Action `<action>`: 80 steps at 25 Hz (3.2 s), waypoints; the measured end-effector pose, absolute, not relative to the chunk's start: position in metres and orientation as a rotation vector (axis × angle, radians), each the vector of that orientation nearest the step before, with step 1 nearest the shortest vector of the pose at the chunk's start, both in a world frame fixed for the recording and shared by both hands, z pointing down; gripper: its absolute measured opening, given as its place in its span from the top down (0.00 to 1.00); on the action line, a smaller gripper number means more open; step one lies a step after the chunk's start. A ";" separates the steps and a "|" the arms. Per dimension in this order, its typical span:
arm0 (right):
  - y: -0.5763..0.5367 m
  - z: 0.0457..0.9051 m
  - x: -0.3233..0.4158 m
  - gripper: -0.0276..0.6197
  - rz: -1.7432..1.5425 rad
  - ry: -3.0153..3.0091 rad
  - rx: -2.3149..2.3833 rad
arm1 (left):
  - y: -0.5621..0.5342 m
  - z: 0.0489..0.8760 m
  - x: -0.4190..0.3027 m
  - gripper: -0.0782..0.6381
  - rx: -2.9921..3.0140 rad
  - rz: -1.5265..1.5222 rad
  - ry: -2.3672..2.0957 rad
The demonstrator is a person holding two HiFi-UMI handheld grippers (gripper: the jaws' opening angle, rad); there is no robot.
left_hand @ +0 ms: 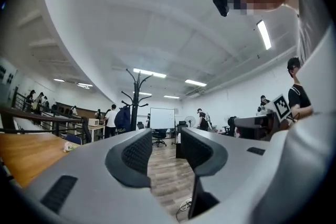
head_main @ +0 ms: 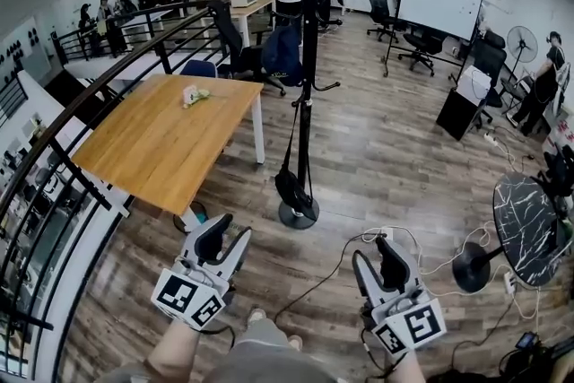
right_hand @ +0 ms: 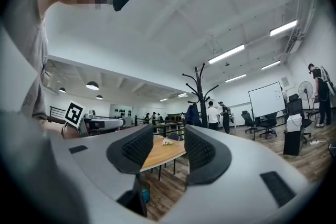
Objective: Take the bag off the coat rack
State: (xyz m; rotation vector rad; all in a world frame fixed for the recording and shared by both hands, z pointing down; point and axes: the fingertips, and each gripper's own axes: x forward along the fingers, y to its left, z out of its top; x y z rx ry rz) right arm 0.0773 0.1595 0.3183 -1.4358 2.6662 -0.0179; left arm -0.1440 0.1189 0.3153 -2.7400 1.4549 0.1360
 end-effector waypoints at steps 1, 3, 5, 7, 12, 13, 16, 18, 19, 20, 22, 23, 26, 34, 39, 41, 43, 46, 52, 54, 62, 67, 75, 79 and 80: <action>0.157 0.318 0.077 0.67 -0.015 2.664 -1.446 | 0.116 0.317 -0.145 0.63 -2.737 0.119 1.465; 0.153 0.318 0.077 0.67 -0.007 2.665 -1.465 | 0.112 0.322 -0.145 0.63 -2.740 0.069 1.470; 0.146 0.319 0.076 0.67 -0.010 2.669 -1.474 | 0.108 0.327 -0.146 0.63 -2.731 0.033 1.482; 0.138 0.322 0.075 0.67 -0.021 2.676 -1.471 | 0.102 0.334 -0.146 0.63 -2.694 -0.028 1.491; 0.108 0.334 0.069 0.67 -0.058 2.708 -1.481 | 0.075 0.349 -0.142 0.63 -2.683 -0.115 1.476; 0.101 0.337 0.068 0.67 -0.070 2.713 -1.485 | 0.068 0.351 -0.142 0.63 -2.689 -0.122 1.477; 0.074 0.346 0.062 0.67 -0.094 2.726 -1.495 | 0.042 0.355 -0.143 0.63 -2.697 -0.141 1.471; 0.055 0.353 0.058 0.67 -0.100 2.739 -1.503 | 0.022 0.360 -0.144 0.63 -2.705 -0.149 1.466; 0.045 0.357 0.056 0.67 -0.103 2.746 -1.507 | 0.013 0.364 -0.145 0.63 -2.710 -0.155 1.465; 0.035 0.359 0.052 0.67 -0.107 2.750 -1.511 | 0.002 0.367 -0.146 0.63 -2.715 -0.163 1.462; 0.012 0.363 0.046 0.67 -0.113 2.753 -1.524 | -0.022 0.371 -0.150 0.63 -2.725 -0.177 1.452; 0.000 0.365 0.042 0.67 -0.117 2.753 -1.535 | -0.035 0.372 -0.151 0.63 -2.733 -0.179 1.443; -0.038 0.372 0.033 0.67 -0.140 2.749 -1.576 | -0.077 0.379 -0.155 0.63 -2.756 -0.191 1.412; -0.152 0.390 0.013 0.67 -0.215 2.708 -1.691 | -0.194 0.403 -0.155 0.63 -2.816 -0.278 1.315; -0.222 0.408 0.009 0.66 -0.235 2.647 -1.809 | -0.264 0.423 -0.154 0.63 -2.867 -0.321 1.254; -0.246 0.416 0.006 0.66 -0.247 2.641 -1.845 | -0.286 0.431 -0.150 0.63 -2.885 -0.340 1.228; -0.267 0.426 0.001 0.65 -0.262 2.647 -1.869 | -0.304 0.441 -0.143 0.63 -2.907 -0.357 1.208; -0.294 0.448 -0.005 0.64 -0.302 2.662 -1.902 | -0.330 0.464 -0.129 0.62 -2.951 -0.369 1.223; -0.345 0.508 -0.011 0.64 -0.376 2.711 -1.929 | -0.379 0.522 -0.104 0.61 -3.035 -0.412 1.291; -0.358 0.530 -0.010 0.64 -0.397 2.733 -1.927 | -0.391 0.540 -0.095 0.61 -3.063 -0.409 1.329; -0.398 0.605 -0.004 0.64 -0.445 2.794 -1.944 | -0.423 0.598 -0.060 0.61 -3.074 -0.453 1.358; -0.423 0.629 -0.008 0.65 -0.394 2.813 -1.947 | -0.448 0.628 -0.055 0.62 -3.083 -0.465 1.394; -0.431 0.626 -0.006 0.84 -0.290 2.791 -1.935 | -0.456 0.628 -0.060 0.87 -3.007 -0.408 1.463; -0.426 0.620 -0.002 0.86 -0.350 2.789 -1.888 | -0.454 0.625 -0.072 0.87 -3.012 -0.456 1.539; -0.424 0.615 0.001 0.86 -0.357 2.781 -1.885 | -0.452 0.622 -0.076 0.87 -3.016 -0.469 1.555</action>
